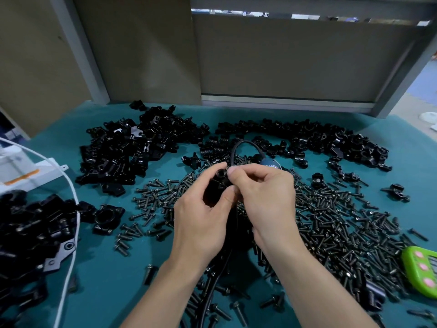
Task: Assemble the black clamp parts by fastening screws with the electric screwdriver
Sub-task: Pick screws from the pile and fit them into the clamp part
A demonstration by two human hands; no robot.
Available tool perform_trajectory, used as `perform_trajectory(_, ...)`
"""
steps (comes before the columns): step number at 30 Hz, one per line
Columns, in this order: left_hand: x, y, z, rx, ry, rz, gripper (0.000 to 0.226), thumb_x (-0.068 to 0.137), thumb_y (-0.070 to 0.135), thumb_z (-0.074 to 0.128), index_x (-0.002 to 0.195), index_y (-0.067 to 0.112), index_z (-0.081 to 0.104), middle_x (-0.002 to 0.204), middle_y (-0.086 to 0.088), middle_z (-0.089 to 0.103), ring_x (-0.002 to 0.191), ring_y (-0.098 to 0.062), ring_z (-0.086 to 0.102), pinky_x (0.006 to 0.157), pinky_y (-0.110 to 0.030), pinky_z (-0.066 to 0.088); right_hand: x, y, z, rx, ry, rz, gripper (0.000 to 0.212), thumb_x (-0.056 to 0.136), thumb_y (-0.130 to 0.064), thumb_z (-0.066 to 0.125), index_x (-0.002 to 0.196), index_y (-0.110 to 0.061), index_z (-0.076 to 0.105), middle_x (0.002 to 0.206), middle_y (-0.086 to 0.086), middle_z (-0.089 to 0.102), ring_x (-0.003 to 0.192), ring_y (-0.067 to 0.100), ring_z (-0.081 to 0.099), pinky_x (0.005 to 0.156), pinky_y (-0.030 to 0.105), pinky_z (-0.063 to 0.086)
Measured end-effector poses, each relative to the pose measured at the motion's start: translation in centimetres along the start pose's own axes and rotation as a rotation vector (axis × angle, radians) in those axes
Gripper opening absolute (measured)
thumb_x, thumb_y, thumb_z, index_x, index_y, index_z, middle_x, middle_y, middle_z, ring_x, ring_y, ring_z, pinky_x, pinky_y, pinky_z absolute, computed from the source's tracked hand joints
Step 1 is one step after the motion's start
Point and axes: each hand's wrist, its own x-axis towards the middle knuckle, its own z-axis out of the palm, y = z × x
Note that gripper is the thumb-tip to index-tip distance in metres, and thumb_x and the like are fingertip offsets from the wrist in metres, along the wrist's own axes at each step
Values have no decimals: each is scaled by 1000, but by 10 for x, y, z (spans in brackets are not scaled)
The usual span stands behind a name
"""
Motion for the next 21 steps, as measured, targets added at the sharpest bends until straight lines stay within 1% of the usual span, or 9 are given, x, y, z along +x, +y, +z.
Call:
perform_trajectory(2, 0, -2, 0, 0, 20, 12, 36, 90, 59, 58, 125, 50, 65, 110, 34, 71, 97, 9, 68, 80, -10, 53, 0, -1, 2, -13, -52, 23, 12, 86, -20, 79, 77, -27, 83, 69, -3, 76, 71, 23, 72, 75, 49, 63)
perform_trajectory(5, 3, -4, -3, -32, 28, 18, 21, 96, 49, 59, 115, 46, 68, 102, 23, 75, 93, -3, 72, 79, -24, 58, 6, -6, -5, 48, -190, 78, 16, 90, -14, 74, 78, -17, 83, 55, -8, 63, 55, 10, 55, 60, 25, 51)
perform_trajectory(7, 7, -5, -3, -161, 10, -29, 16, 98, 42, 60, 109, 40, 72, 100, 13, 77, 93, -9, 72, 80, -29, 57, 9, -12, -13, 70, -304, 90, 20, 91, -4, 69, 84, -15, 85, 61, -8, 68, 56, 2, 58, 57, 13, 47)
perform_trajectory(9, 10, -2, -1, -375, -21, -159, 21, 98, 40, 58, 102, 29, 76, 98, 2, 77, 90, -10, 70, 76, -26, 52, 11, -14, -17, 72, -378, 91, 22, 89, 6, 69, 91, -11, 82, 75, -2, 75, 67, 4, 66, 65, 16, 53)
perform_trajectory(11, 11, 2, 0, -561, -51, -333, 29, 99, 43, 58, 97, 23, 79, 88, -5, 74, 75, -14, 61, 62, -26, 46, 11, -14, -17, 85, -424, 125, 18, 88, 10, 70, 93, -7, 74, 82, 3, 76, 70, 10, 68, 70, 22, 58)
perform_trajectory(14, 10, 1, -2, -538, -86, -376, 31, 100, 47, 54, 96, 31, 80, 71, 12, 66, 59, -3, 53, 51, -16, 40, 13, -9, -15, 53, -417, 132, 18, 88, 11, 72, 90, -6, 67, 80, 2, 78, 66, 13, 70, 68, 26, 58)
perform_trajectory(16, 9, -2, 0, -380, -104, -316, 30, 98, 51, 48, 104, 40, 74, 79, 19, 71, 67, 4, 62, 60, -18, 48, 13, -6, -14, 23, -389, 112, 19, 87, 11, 72, 91, -7, 69, 75, 1, 77, 65, 13, 70, 68, 26, 58)
perform_trajectory(18, 8, -6, 2, -252, -118, -308, 33, 94, 59, 44, 117, 49, 66, 107, 18, 74, 99, -1, 69, 85, -34, 57, 14, -5, -15, -43, -379, 75, 24, 88, 8, 73, 94, -15, 74, 78, 1, 79, 69, 11, 72, 73, 27, 59)
perform_trajectory(21, 7, -6, -2, -209, -171, -294, 35, 92, 65, 40, 122, 66, 57, 129, 24, 65, 123, 4, 59, 110, -45, 50, 16, -4, -18, -107, -425, 39, 27, 90, 5, 73, 99, -21, 77, 90, 1, 81, 88, 16, 77, 89, 33, 60)
